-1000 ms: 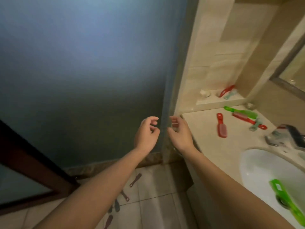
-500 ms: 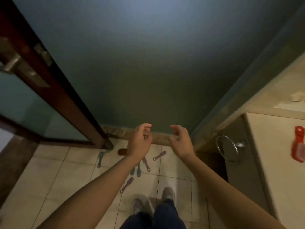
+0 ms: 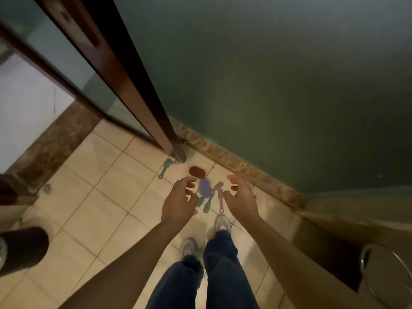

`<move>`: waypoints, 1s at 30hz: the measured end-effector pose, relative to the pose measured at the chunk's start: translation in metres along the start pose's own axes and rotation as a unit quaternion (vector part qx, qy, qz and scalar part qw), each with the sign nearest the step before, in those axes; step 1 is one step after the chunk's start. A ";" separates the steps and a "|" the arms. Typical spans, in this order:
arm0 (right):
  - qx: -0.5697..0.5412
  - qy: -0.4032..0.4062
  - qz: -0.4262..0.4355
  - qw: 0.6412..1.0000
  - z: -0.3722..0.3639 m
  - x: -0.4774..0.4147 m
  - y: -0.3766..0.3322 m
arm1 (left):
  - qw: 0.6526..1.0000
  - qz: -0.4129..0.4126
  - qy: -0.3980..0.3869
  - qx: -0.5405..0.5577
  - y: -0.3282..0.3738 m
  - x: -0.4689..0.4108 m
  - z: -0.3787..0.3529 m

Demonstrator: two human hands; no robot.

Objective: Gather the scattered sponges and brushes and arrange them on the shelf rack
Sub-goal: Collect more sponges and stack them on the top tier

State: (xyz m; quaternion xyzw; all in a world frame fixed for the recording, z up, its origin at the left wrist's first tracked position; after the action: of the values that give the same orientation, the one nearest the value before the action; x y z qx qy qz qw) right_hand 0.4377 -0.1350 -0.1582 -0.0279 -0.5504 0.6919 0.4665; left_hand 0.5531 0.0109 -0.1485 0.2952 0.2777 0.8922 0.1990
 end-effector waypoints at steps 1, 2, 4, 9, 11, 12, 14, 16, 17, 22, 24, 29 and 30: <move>0.002 -0.009 -0.002 1.000 -0.007 -0.012 0.010 | 1.000 0.012 -0.003 -0.004 -0.010 -0.008 -0.008; 0.001 -0.018 -0.005 1.000 -0.014 -0.024 0.022 | 1.000 0.022 -0.007 -0.009 -0.019 -0.016 -0.017; 0.003 -0.029 -0.014 0.999 -0.028 -0.049 0.050 | 0.999 0.044 -0.014 -0.014 -0.039 -0.035 -0.040; -0.002 -0.053 -0.069 0.996 -0.066 -0.104 0.139 | 0.995 0.085 -0.045 -0.006 -0.094 -0.087 -0.114; 0.001 -0.058 -0.099 0.993 -0.084 -0.126 0.180 | 0.993 0.097 -0.062 -0.006 -0.122 -0.111 -0.150; -0.002 -0.057 -0.113 0.992 -0.094 -0.138 0.200 | 0.992 0.103 -0.069 -0.010 -0.138 -0.123 -0.168; -0.010 -0.057 -0.129 0.990 -0.115 -0.162 0.238 | 0.990 0.112 -0.084 -0.025 -0.169 -0.147 -0.203; -0.014 -0.065 -0.136 0.988 -0.137 -0.185 0.272 | 0.987 0.123 -0.099 -0.039 -0.200 -0.168 -0.235; -0.012 -0.069 -0.137 0.988 -0.148 -0.197 0.288 | 0.985 0.126 -0.107 -0.047 -0.215 -0.177 -0.250; -0.011 -0.082 -0.096 0.992 -0.197 -0.254 0.354 | 0.984 0.111 -0.116 -0.072 -0.275 -0.228 -0.312; -0.017 -0.088 -0.076 0.993 -0.215 -0.274 0.373 | 0.986 0.112 -0.112 -0.053 -0.292 -0.248 -0.333; -0.076 -0.095 -0.101 0.987 -0.253 -0.315 0.403 | 0.984 0.123 -0.127 0.009 -0.322 -0.295 -0.374; -0.093 -0.083 -0.114 0.986 -0.258 -0.320 0.407 | 0.984 0.122 -0.130 0.019 -0.326 -0.302 -0.380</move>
State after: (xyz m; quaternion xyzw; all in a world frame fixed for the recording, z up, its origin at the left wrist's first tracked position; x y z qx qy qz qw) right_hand 0.5103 -0.1447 -0.7327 0.0492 -0.6483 0.5802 0.4906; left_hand 0.5986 -0.0397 -0.7295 0.4439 0.2280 0.8586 0.1171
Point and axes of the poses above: each hand's wrist, its own x-axis away from the middle knuckle, its own z-axis out of the back of the hand, y = z × x, the point moved 2 cm from there along -x, towards the middle knuckle, and after that the axes turned 9 degrees about -x, right-handed, at the moved point
